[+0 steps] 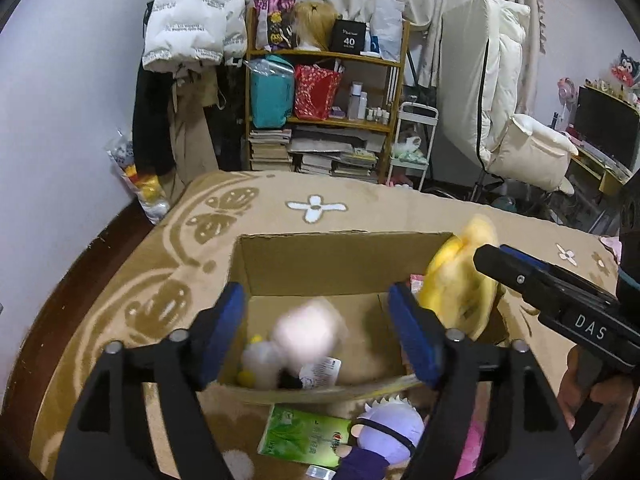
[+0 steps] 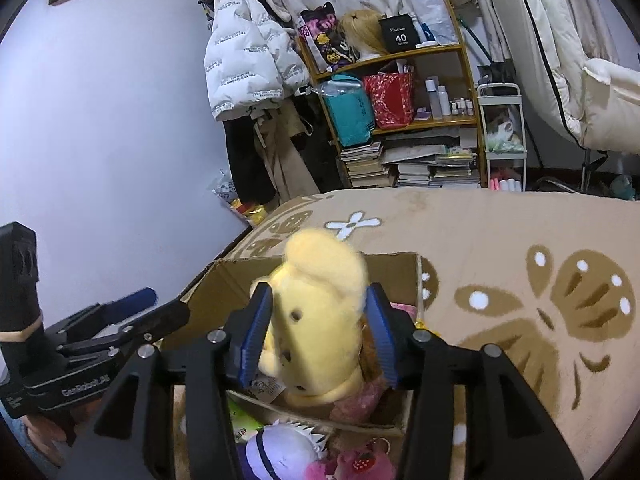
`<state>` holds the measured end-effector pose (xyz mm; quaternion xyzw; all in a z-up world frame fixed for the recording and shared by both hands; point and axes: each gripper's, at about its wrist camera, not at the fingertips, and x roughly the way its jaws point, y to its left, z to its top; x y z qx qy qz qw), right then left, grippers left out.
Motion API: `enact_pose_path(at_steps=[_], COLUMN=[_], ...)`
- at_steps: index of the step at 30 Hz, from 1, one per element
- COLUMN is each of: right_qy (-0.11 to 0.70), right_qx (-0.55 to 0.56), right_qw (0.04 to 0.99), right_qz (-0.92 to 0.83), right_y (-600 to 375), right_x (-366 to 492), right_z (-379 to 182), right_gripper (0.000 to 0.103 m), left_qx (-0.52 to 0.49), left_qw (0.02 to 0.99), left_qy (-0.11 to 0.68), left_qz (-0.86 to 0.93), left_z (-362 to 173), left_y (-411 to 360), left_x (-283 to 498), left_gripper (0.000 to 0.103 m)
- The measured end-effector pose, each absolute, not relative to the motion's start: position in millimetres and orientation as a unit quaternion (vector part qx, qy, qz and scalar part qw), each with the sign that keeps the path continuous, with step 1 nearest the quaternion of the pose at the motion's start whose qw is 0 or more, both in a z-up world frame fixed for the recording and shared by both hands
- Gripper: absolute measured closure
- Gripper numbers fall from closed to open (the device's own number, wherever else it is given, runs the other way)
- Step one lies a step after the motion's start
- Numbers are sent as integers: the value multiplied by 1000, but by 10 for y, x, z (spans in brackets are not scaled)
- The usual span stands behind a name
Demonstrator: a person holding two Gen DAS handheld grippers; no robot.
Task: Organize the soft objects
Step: 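Carry both plushes over the box and release them inside, then withdraw both tools and approach the pink bear plush with the right gripper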
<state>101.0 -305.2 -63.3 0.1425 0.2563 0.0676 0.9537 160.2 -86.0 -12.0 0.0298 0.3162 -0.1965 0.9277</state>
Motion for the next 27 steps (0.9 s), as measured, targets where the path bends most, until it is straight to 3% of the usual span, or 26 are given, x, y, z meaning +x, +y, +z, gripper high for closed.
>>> enact_pose_path(at_steps=[7,10,15,17,27], right_qy=[263,273,282,284,282], right_qx=[151,150,149,144,129], right_qw=[951,949,947,947,949], right_qz=[55,46,44,42,53], right_y=[-3067,-3056,-3015,-2996,-2872], right_x=[927,886,745,662,239], right_z=[-565,-539,-469,-420,-151], right_gripper=[21,18,9,1,0], left_qx=[46,60,75,80,49], left_qw=[927,923,933,935,939], left_qy=[326,340,322,321,326], left_qz=[-179,-173,-140,-128,-98], left_z=[-44,17,174,228,503], left_y=[-803,-777,-674,-626,-281], left_x=[1541,1501,1307,1209,797], left_gripper=[14,14,4,4,2])
